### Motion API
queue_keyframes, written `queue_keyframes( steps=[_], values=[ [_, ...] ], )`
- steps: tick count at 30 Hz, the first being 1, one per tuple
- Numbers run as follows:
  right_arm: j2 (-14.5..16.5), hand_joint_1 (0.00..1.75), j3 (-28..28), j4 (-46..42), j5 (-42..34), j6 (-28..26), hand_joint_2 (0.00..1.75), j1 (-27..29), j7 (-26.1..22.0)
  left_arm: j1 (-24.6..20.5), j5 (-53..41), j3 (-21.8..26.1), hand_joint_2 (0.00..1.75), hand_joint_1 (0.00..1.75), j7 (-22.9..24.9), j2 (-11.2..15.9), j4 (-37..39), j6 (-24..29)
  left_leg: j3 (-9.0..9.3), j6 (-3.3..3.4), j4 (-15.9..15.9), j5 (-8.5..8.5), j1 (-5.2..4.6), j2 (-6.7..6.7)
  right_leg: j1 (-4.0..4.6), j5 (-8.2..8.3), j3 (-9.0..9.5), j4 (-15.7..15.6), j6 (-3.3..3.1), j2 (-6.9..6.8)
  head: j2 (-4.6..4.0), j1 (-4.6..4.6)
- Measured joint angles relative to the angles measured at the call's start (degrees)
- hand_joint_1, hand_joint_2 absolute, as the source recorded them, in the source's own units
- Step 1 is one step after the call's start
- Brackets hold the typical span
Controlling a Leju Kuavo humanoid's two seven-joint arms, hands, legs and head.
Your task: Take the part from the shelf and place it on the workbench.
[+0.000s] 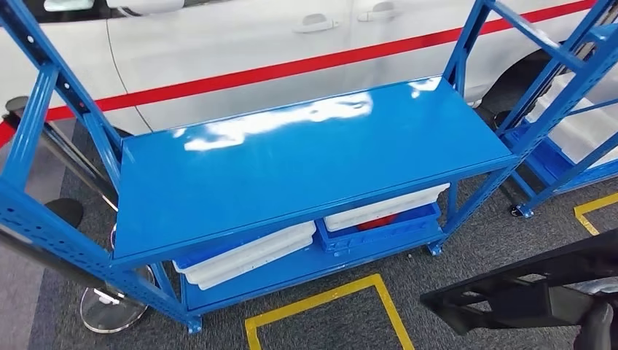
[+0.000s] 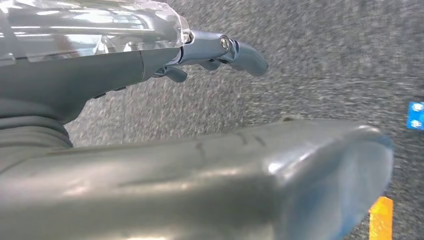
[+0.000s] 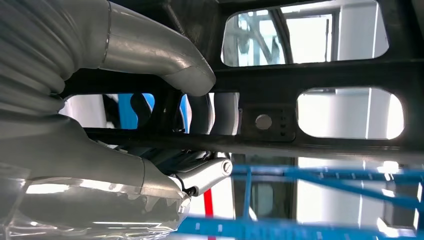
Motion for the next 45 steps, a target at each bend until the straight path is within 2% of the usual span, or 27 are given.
queue_keyframes(
  steps=[2, 3, 5, 6, 8, 9, 10, 11, 13, 15, 17, 18, 20, 22, 24, 25, 27, 29, 31, 33, 35, 37, 39, 40, 41, 43, 45],
  values=[
    [1.0, 1.75, 0.4, -0.2, 1.8, -0.3, 1.75, 0.5, -1.1, -0.2, 0.0, 0.1, 0.0, 0.0, 0.4, 0.0, 0.0, 0.4, 0.2, -0.81, -0.1, 0.25, 0.01, 1.05, 0.2, 0.46, -0.51, -0.2, -1.24, 0.96, 0.0, 0.01],
    [1.5, 1.75, 0.7, -0.3, 2.8, -0.4, 1.75, 0.9, -1.6, -0.3, 0.0, 0.1, 0.0, 0.0, 0.6, 0.1, 0.0, 0.5, 0.06, -1.29, 0.1, 0.0, 0.06, 0.58, 0.12, 0.76, -0.75, -0.4, -1.72, 1.58, 0.0, 0.0],
    [2.5, 1.75, 1.3, -0.5, 4.3, -0.8, 1.75, 1.6, -2.3, -0.3, -0.1, 0.1, 0.0, 0.0, 0.8, 0.1, 0.0, 0.6, -1.09, -1.93, 2.8, -2.76, 0.17, -2.48, 0.05, 1.69, -1.47, -0.8, -2.59, 2.85, 0.0, -0.01],
    [3.0, 1.75, 1.7, -0.5, 4.9, -0.9, 1.75, 1.8, -2.7, -0.2, -0.1, 0.2, 0.0, 0.0, 0.9, 0.2, 0.0, 0.6, -2.27, -2.0, 6.0, -5.33, 0.25, -4.55, 0.18, 2.1, -2.0, -0.8, -2.93, 3.52, 0.0, -0.01],
    [3.9, 1.75, 2.4, -0.5, 5.8, -1.0, 1.75, 2.5, -3.3, 0.0, -0.2, 0.3, 0.0, 0.0, 0.9, 0.4, 0.0, 0.6, -4.69, -1.63, 13.4, -9.75, 0.2, -6.45, 0.67, 2.86, -3.14, -0.7, -3.45, 5.1, 0.01, -0.02],
    [4.5, 1.75, 2.7, -0.5, 6.1, -1.0, 1.75, 3.2, -3.6, 0.1, -0.2, 0.3, 0.0, 0.0, 0.8, 0.4, 0.0, 0.6, -5.08, -1.35, 15.6, -10.54, 0.13, -6.77, 0.93, 3.22, -3.69, -0.7, -3.59, 5.97, 0.01, -0.02],
    [5.0, 1.75, 2.9, -0.5, 6.3, -0.8, 1.75, 3.9, -3.8, 0.1, -0.2, 0.4, 0.0, 0.0, 0.5, 0.4, 0.0, 0.6, -4.52, -1.04, 15.7, -10.11, 0.06, -6.91, 1.12, 3.52, -4.13, -0.6, -3.63, 6.76, 0.01, -0.02],
    [5.5, 1.75, 3.0, -0.5, 6.6, -0.6, 1.75, 4.5, -4.0, 0.1, 0.0, 0.5, 0.0, 0.0, 0.1, 0.5, 0.0, 0.6, -2.81, -0.65, 13.4, -8.68, -0.04, -7.21, 1.29, 3.81, -4.48, -0.6, -3.62, 7.57, 0.01, -0.02],
    [6.6, 1.75, 3.3, -0.5, 7.5, 0.0, 1.75, 5.4, -4.3, 0.0, 0.5, 0.7, 0.0, 0.0, -0.8, 0.7, 0.0, 0.8, 2.34, 0.43, 5.2, -5.59, -0.26, -9.84, 1.44, 4.39, -5.04, -0.4, -3.48, 9.11, 0.01, -0.02],
    [7.5, 1.75, 4.0, -0.3, 8.9, 0.5, 1.75, 6.0, -4.8, 0.0, 1.0, 1.1, 0.0, 0.0, -1.4, 1.0, 0.0, 1.4, 5.54, 0.94, -0.6, -4.28, -0.4, -12.08, 1.43, 5.06, -5.5, -0.2, -3.02, 10.65, 0.01, -0.02],
    [8.1, 1.75, 5.0, 0.1, 10.4, 0.6, 1.75, 6.7, -5.4, -0.2, 1.5, 1.4, 0.0, 0.0, -1.7, 1.0, 0.0, 2.2, 5.74, 0.88, -1.6, -4.09, -0.38, -11.27, 1.44, 5.71, -5.86, -0.2, -2.27, 12.1, 0.01, -0.02],
    [8.3, 1.75, 5.6, 0.4, 10.9, 0.5, 1.75, 7.1, -5.8, -0.4, 1.7, 1.6, 0.0, 0.0, -1.7, 1.0, 0.0, 2.5, 5.72, 1.03, -1.9, -3.84, -0.3, -10.47, 1.47, 5.72, -6.07, 0.0, -2.0, 11.92, 0.01, -0.01],
    [8.6, 1.75, 6.7, 1.1, 11.7, 0.1, 1.75, 7.6, -6.5, -0.5, 2.0, 1.9, 0.0, 0.0, -1.8, 1.0, 0.0, 3.0, 5.51, 1.5, -2.3, -3.21, -0.01, -8.77, 1.52, 3.81, -7.49, 2.8, -1.46, 9.17, 0.01, 0.0],
    [8.7, 1.75, 7.8, 1.9, 12.3, -0.6, 1.75, 7.7, -7.0, -0.3, 2.3, 2.4, 0.0, 0.0, -1.8, 1.0, 0.0, 3.4, 5.14, 1.75, -2.4, -2.98, -0.1, -6.93, 1.14, -0.35, -10.6, 9.9, -0.88, 5.73, 0.01, 0.02],
    [8.8, 1.75, 9.0, 3.0, 12.9, -1.7, 1.75, 7.9, -7.5, -0.1, 2.6, 2.8, 0.0, 0.0, -1.6, 1.0, 0.0, 3.7, 4.92, 1.64, -2.3, -2.93, -0.15, -4.96, 0.6, -2.71, -12.82, 16.0, -0.27, 4.67, 0.01, 0.02],
    [8.8, 1.75, 9.7, 3.6, 13.3, -2.6, 1.75, 8.0, -7.7, -0.1, 2.7, 2.9, 0.0, 0.0, -1.4, 1.1, 0.0, 4.0, 4.89, 1.54, -2.3, -2.94, -0.14, -4.05, 0.35, -2.33, -12.37, 16.0, -0.07, 4.4, 0.01, 0.02],
    [8.8, 1.75, 11.2, 4.8, 13.9, -4.8, 1.75, 8.1, -8.4, -0.3, 2.9, 3.1, 0.0, 0.0, -0.9, 1.1, 0.0, 4.5, 5.04, 1.19, -2.2, -3.09, -0.1, -2.44, 0.09, 0.67, -8.07, 9.6, 0.0, 2.96, 0.01, 0.02],
    [8.6, 1.75, 13.7, 6.4, 13.6, -7.2, 1.75, 7.9, -8.8, -0.4, 3.1, 3.5, 0.0, 0.0, -0.3, 1.3, 0.0, 4.7, 5.29, 0.54, -2.1, -3.43, -0.29, -1.05, 0.57, 2.49, -3.84, 2.4, -0.72, 0.62, 0.01, 0.02],
    [8.3, 1.75, 17.9, 9.2, 13.3, -10.4, 1.75, 7.6, -9.1, -0.6, 3.3, 3.9, 0.0, 0.0, 0.4, 1.7, 0.0, 4.4, 5.48, -0.21, -2.0, -3.66, -0.44, 0.2, 1.19, 2.46, -2.97, 0.3, -1.78, 0.2, 0.01, 0.01],
    [8.1, 1.75, 22.8, 12.3, 13.7, -13.5, 1.75, 7.3, -9.2, -1.0, 3.5, 4.0, 0.0, 0.0, 1.0, 2.3, 0.0, 4.1, 5.76, -0.9, -1.9, -3.92, -0.31, 0.88, 1.16, 2.71, -3.26, 0.1, -2.65, 1.66, 0.01, 0.01],
    [8.0, 1.75, 26.8, 14.5, 14.0, -15.3, 1.75, 6.9, -9.2, -1.3, 3.5, 4.1, 0.0, 0.0, 1.2, 2.8, 0.0, 3.9, 4.86, -1.51, 0.6, -5.72, -0.05, -2.06, 0.83, 3.05, -3.37, -0.2, -3.45, 2.97, 0.01, 0.01],
    [7.7, 1.75, 30.1, 16.7, 13.5, -17.1, 1.75, 5.9, -9.3, -1.1, 3.3, 4.3, 0.0, 0.0, 1.4, 3.2, 0.0, 3.9, 1.45, -1.84, 7.5, -9.3, 0.16, -5.93, 0.76, 3.29, -3.58, -0.3, -4.07, 4.25, 0.01, -0.01],
    [6.7, 1.75, 34.1, 19.8, 12.7, -19.6, 1.75, 4.5, -9.3, -0.8, 3.2, 4.5, 0.0, 0.0, 1.6, 3.5, 0.0, 3.9, -2.29, -1.98, 14.4, -11.3, 0.21, -6.8, 0.94, 3.41, -3.78, -0.3, -4.35, 5.92, 0.01, -0.01],
    [6.0, 1.75, 36.6, 21.6, 12.5, -20.9, 1.75, 3.9, -9.3, -0.7, 3.2, 4.7, 0.0, 0.0, 1.6, 3.7, 0.0, 4.0, -3.05, -1.99, 15.2, -10.65, 0.22, -6.87, 1.0, 3.43, -3.81, -0.2, -4.4, 6.84, 0.01, -0.01],
    [5.4, 1.75, 39.1, 23.2, 12.5, -22.3, 1.75, 3.3, -9.3, -0.7, 3.2, 4.8, 0.0, 0.0, 1.6, 3.8, 0.0, 4.2, -2.82, -1.96, 13.8, -8.93, 0.24, -7.02, 1.03, 3.45, -3.81, 0.0, -4.38, 7.74, 0.01, -0.01],
    [4.6, 1.75, 43.6, 25.9, 12.8, -24.9, 1.75, 1.8, -9.2, -0.8, 3.4, 5.0, 0.0, 0.0, 1.3, 4.1, 0.0, 4.9, -0.32, -1.73, 6.6, -4.29, 0.42, -9.07, 1.02, 3.45, -3.96, 0.4, -4.21, 9.3, 0.01, -0.01],
    [3.8, 1.75, 47.3, 27.8, 13.1, -27.0, 1.75, 0.1, -9.2, -0.8, 3.7, 5.4, 0.0, 0.0, 1.0, 4.3, 0.0, 5.9, 1.36, -1.45, 1.2, -1.99, 0.55, -11.64, 1.07, 3.48, -4.58, 1.0, -3.65, 10.71, 0.01, -0.01]
  ],
)
